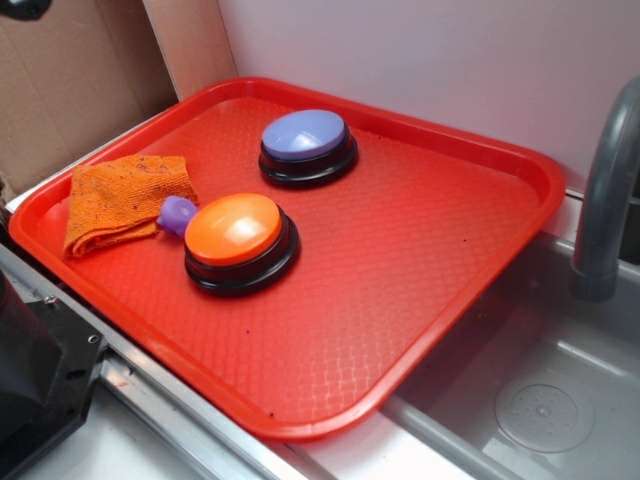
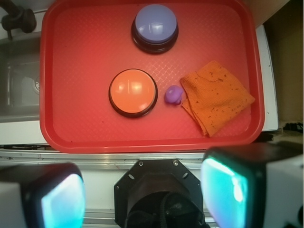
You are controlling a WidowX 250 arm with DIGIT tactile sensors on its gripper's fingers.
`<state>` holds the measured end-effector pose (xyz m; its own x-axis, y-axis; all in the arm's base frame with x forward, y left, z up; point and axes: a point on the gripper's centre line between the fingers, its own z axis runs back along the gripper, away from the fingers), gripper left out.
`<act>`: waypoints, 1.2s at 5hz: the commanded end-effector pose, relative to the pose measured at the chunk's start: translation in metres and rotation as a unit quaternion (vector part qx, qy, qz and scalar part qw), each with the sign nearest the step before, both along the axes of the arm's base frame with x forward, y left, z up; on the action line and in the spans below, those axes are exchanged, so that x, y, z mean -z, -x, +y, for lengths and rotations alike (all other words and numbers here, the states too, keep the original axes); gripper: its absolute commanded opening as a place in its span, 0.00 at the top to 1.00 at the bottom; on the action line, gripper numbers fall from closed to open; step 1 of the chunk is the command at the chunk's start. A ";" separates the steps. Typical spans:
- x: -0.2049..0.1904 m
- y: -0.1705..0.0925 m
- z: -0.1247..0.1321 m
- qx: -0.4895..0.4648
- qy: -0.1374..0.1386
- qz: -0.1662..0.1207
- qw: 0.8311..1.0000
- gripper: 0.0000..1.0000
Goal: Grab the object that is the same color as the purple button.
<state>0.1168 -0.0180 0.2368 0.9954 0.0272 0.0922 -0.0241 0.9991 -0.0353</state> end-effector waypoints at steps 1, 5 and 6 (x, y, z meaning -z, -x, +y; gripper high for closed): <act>0.000 0.000 0.000 0.000 0.000 0.000 1.000 0.00; 0.085 -0.050 0.046 -0.478 0.093 0.002 0.873 0.00; 0.120 -0.065 0.061 -0.584 0.073 -0.012 0.809 0.00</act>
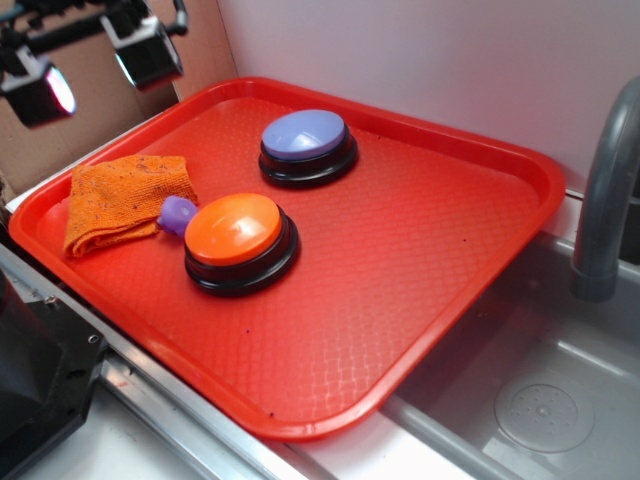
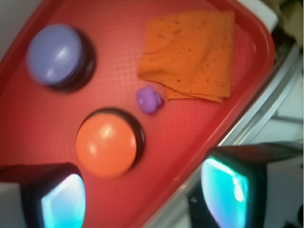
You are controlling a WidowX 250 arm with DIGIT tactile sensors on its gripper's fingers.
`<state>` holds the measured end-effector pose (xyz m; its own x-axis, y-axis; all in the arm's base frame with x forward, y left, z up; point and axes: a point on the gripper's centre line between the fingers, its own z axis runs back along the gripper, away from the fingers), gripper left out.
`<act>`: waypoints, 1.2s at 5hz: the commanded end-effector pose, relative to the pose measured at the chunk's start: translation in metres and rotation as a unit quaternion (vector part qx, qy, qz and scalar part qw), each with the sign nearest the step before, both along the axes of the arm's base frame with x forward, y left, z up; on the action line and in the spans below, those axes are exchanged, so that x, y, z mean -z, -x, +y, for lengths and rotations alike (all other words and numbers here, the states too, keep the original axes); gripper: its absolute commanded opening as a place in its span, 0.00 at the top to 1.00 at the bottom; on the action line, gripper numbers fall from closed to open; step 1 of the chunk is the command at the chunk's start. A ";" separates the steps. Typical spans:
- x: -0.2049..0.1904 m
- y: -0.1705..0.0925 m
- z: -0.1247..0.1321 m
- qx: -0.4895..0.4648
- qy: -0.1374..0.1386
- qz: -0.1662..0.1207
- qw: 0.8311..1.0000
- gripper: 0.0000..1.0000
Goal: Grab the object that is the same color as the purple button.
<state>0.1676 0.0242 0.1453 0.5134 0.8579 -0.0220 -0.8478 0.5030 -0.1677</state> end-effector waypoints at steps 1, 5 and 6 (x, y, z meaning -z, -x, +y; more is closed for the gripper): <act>0.065 -0.022 0.025 -0.185 -0.023 0.007 0.982 0.00; 0.117 -0.024 0.021 -0.188 -0.047 0.006 0.981 1.00; 0.115 -0.026 0.023 -0.190 -0.044 -0.001 0.981 1.00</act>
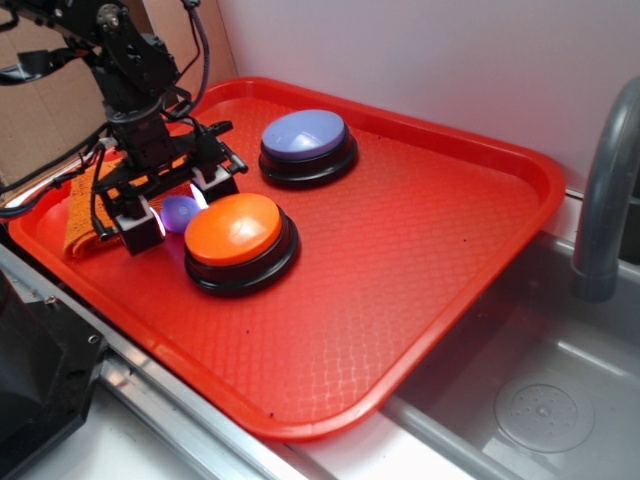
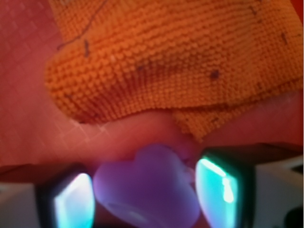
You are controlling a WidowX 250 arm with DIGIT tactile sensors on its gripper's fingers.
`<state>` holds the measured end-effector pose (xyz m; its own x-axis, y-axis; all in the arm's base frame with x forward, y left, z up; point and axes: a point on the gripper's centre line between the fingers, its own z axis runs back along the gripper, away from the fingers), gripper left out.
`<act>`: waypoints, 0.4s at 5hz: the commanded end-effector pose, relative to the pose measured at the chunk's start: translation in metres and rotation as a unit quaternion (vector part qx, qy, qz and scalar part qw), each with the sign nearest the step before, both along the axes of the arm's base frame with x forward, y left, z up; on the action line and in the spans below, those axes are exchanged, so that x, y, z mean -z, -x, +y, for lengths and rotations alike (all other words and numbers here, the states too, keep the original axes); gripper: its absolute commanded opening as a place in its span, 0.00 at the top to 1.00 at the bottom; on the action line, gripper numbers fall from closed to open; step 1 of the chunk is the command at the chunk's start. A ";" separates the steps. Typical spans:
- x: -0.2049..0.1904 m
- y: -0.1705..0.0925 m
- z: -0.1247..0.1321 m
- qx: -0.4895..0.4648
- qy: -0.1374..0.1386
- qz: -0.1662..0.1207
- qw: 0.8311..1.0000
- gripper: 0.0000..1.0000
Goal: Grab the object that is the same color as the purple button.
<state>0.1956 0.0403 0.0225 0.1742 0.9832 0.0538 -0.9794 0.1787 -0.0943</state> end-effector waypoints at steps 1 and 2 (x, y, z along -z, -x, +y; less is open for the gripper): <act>-0.025 0.000 0.008 0.031 -0.001 -0.038 0.999 1.00; -0.068 -0.003 0.009 0.150 -0.004 -0.036 0.988 1.00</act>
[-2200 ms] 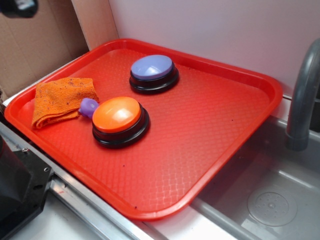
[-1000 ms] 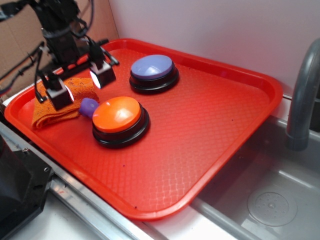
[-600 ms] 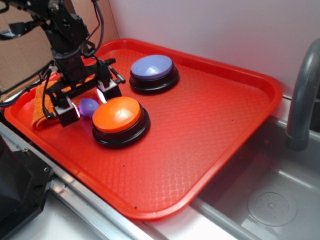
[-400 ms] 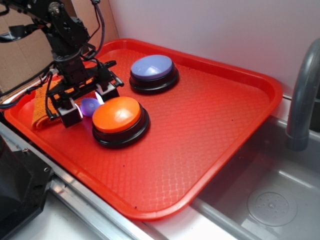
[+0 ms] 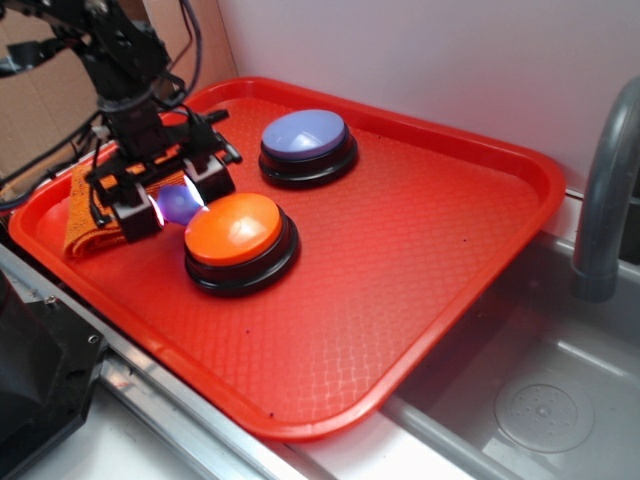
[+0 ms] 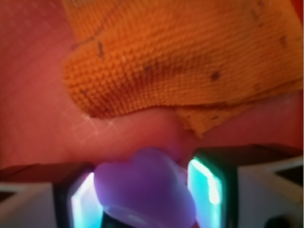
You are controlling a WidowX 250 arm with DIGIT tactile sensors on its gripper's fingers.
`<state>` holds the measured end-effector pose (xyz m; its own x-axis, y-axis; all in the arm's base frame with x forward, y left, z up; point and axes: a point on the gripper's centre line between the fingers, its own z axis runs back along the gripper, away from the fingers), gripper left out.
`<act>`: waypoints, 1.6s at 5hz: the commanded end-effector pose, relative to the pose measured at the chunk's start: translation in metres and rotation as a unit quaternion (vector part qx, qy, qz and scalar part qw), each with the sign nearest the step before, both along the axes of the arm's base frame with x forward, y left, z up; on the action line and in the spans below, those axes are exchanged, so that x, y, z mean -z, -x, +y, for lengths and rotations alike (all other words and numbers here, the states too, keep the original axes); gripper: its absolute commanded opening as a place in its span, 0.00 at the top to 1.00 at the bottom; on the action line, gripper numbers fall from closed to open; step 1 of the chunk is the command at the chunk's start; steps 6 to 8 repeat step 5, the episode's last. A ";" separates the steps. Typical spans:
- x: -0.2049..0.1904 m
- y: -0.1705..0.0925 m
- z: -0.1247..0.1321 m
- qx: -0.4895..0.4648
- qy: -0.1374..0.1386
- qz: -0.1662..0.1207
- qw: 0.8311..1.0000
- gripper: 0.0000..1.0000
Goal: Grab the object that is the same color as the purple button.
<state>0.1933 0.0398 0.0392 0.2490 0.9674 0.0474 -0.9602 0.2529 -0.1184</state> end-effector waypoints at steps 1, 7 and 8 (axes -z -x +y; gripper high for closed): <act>-0.091 -0.005 -0.001 0.235 -0.011 0.022 0.972 1.00; -0.117 0.011 -0.044 0.522 -0.049 0.036 0.851 1.00; -0.117 0.011 -0.044 0.522 -0.049 0.036 0.851 1.00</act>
